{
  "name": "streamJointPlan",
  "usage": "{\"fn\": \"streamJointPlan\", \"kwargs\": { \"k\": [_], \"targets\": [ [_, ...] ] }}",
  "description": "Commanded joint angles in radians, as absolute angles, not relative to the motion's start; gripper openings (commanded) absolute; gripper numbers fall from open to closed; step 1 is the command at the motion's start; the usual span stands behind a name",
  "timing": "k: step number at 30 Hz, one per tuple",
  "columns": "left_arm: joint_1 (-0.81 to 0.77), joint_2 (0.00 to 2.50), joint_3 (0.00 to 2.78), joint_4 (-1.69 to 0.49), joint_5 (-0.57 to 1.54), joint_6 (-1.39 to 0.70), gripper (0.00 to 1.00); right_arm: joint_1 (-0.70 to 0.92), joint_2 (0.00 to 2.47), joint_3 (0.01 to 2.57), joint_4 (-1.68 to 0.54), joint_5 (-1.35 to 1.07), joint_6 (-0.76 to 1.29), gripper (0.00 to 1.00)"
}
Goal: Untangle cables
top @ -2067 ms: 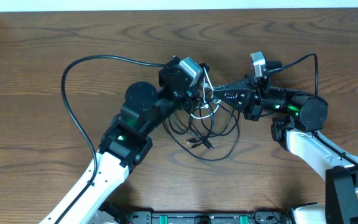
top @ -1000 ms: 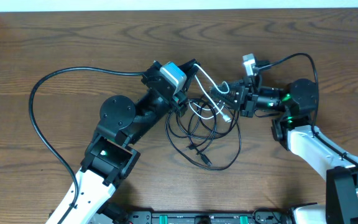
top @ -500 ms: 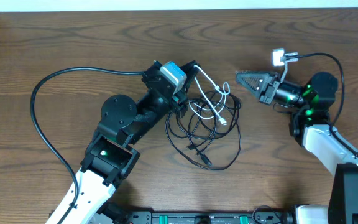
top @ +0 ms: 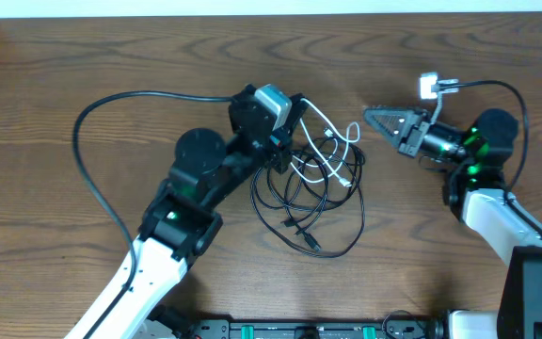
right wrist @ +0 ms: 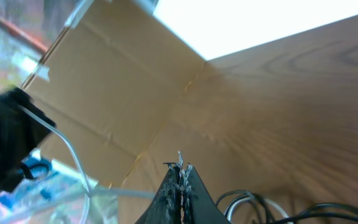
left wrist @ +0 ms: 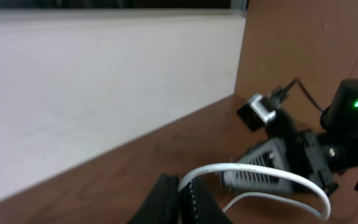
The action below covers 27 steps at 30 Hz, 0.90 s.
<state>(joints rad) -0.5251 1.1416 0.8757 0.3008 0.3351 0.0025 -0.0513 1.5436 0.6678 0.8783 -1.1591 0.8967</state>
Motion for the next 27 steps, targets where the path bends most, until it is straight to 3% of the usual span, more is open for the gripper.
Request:
{"fn": "streamJointPlan", "kwargs": {
  "k": [1,16,17,20,21,27],
  "targets": [
    [-0.527,1.201,0.894,0.349,0.413,-0.047,0.08,-0.107,1.541,0.671,0.879,-1.171,0.922,0.01],
    [-0.685,1.531,0.894,0.566,0.448,-0.047,0.09,-0.318,1.541,0.671,0.879,-1.285,0.949,0.01],
    [-0.69,1.555,0.894,0.57,0.448,-0.047,0.3,-0.33,1.541,0.671,0.879,-1.295,0.95,0.01],
    [-0.694,1.594,0.894,0.57,0.449,-0.047,0.78,-0.344,1.541,0.671,0.879,-1.306,0.95,0.01],
    [-0.694,1.602,0.894,0.57,0.45,-0.047,0.88,-0.345,1.541,0.671,0.879,-1.309,0.95,0.01],
    [-0.691,1.612,0.894,0.567,0.447,-0.047,0.9,-0.344,1.541,0.671,0.879,-1.319,0.95,0.01]
  ]
}}
